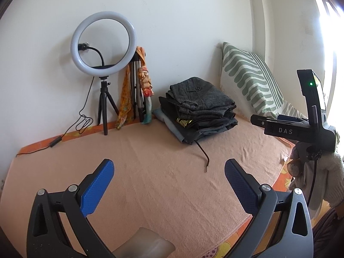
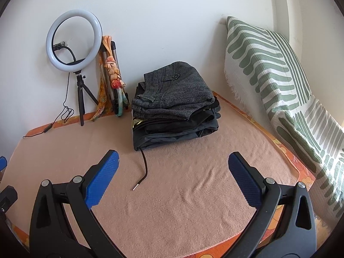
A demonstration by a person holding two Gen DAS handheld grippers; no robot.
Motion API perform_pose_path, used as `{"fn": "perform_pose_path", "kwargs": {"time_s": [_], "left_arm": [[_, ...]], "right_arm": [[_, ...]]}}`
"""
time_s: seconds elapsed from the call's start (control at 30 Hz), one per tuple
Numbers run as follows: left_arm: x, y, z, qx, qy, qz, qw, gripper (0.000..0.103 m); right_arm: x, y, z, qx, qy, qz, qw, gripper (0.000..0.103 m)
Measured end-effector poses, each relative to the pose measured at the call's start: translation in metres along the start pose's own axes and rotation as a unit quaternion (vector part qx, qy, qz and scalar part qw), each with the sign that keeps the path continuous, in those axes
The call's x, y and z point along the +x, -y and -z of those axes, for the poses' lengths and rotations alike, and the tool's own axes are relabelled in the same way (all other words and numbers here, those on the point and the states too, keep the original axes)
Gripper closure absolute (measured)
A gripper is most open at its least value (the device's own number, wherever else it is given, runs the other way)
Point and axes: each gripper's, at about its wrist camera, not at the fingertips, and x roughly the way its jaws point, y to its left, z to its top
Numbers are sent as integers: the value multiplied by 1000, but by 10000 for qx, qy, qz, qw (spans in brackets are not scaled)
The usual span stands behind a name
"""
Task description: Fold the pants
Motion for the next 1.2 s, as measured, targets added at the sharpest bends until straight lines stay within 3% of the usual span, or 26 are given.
{"fn": "perform_pose_path", "kwargs": {"time_s": [1.2], "left_arm": [[-4, -9, -2, -71, 45, -39, 10000, 1]], "right_arm": [[2, -10, 0, 51, -44, -26, 10000, 0]]}}
